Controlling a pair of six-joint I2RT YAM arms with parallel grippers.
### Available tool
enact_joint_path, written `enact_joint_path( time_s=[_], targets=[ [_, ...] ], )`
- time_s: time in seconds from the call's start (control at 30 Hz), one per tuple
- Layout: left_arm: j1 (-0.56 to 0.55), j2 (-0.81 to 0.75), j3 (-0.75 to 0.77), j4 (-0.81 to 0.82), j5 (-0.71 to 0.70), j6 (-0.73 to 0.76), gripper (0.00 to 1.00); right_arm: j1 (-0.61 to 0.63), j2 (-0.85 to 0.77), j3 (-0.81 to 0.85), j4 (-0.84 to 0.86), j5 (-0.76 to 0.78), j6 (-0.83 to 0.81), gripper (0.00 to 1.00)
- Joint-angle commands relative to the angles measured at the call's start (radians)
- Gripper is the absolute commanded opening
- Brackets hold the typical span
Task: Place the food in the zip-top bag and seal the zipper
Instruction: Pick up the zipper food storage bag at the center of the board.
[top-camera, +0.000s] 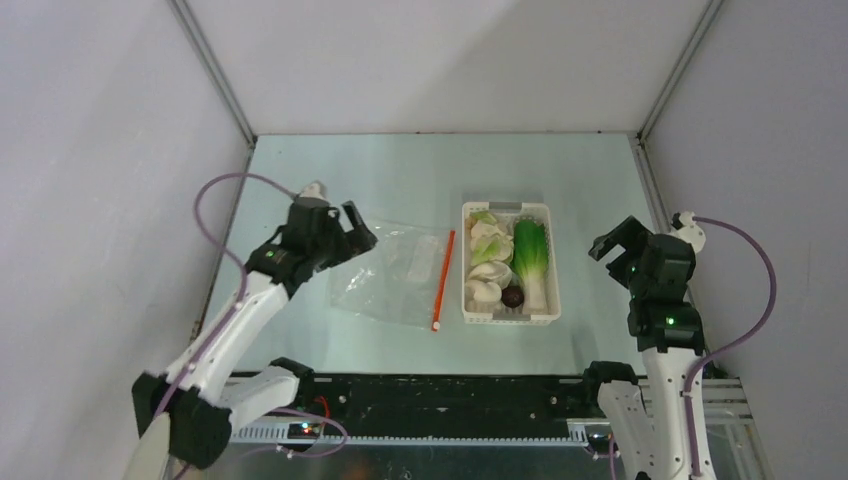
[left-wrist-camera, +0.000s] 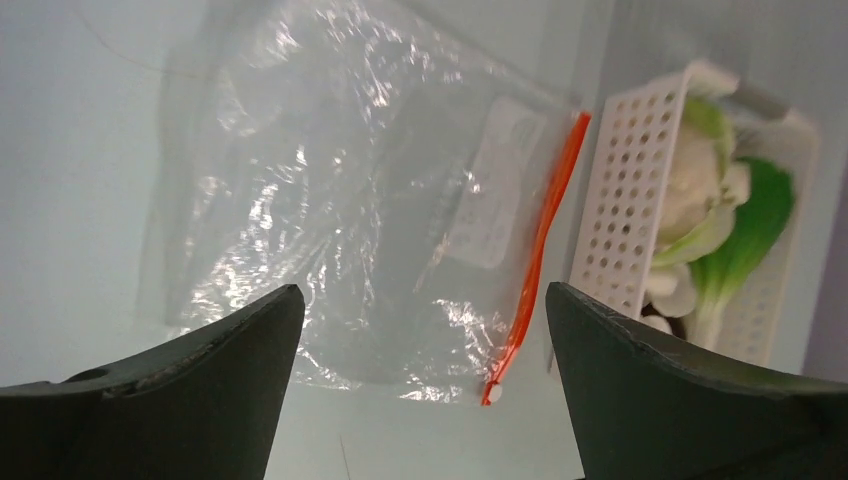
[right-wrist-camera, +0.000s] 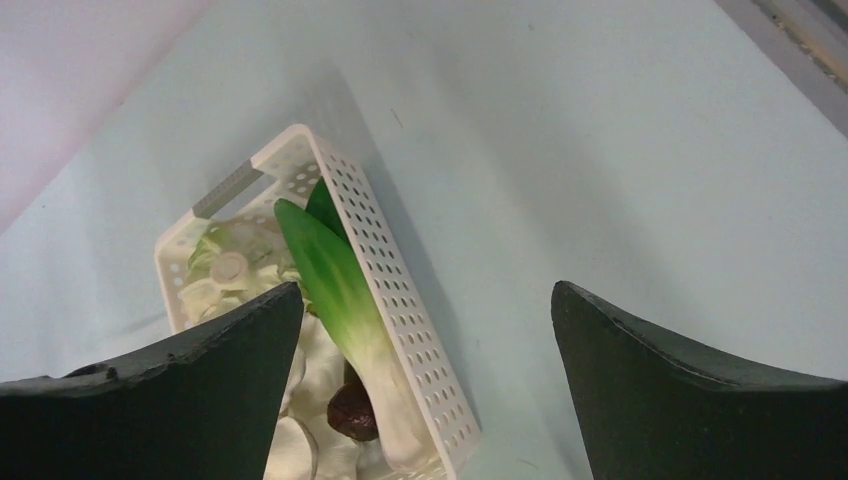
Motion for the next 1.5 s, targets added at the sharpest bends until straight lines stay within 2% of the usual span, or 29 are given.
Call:
enact_joint_path(
  time_s=[0.0,0.23,0.33,0.43,0.53,1.1,1.3,1.37,1.43,1.47],
  targets=[
    [-0.102,0.162,0.087,0.017,-0.030,-0.002,0.98,-0.001,-0.038,-0.024,0.081,-0.071,-0.042,1.00],
    [-0.284,0.514,0.263,0.034,0.024,0.085,0.98,-0.004,-0.050,-0.051,0.082,-0.070,-0.086,1.00],
    [-0.347,0.638,0.358,0.003,0.034,0.143,0.93,-0.005,-0.041,-0.051,0.061,-0.073,-0.067,1.00],
    [-0.373,0.737,0.387,0.017,0.045,0.154,0.90,-0.007,-0.039,-0.051,0.069,-0.107,-0.075,1.00],
    [-0.381,0.788,0.391,0.032,0.104,0.141,0.86,-0.010,-0.039,-0.051,0.071,-0.121,-0.081,1.00],
    [-0.490,0.957,0.470,-0.096,-0.159,0.124,0.80,-0.024,-0.013,-0.052,0.072,-0.133,-0.085,1.00],
    [-0.517,0.971,0.475,-0.101,-0.174,0.113,0.77,-0.025,-0.006,-0.054,0.070,-0.132,-0.086,1.00],
    [-0.519,0.979,0.474,-0.101,-0.174,0.110,0.72,-0.026,-0.005,-0.054,0.070,-0.133,-0.086,1.00],
    [-0.519,0.987,0.471,-0.100,-0.167,0.107,0.64,-0.026,-0.004,-0.054,0.070,-0.132,-0.086,1.00],
    [-0.520,0.988,0.466,-0.097,-0.162,0.102,0.56,-0.026,-0.006,-0.054,0.069,-0.132,-0.086,1.00]
  ],
)
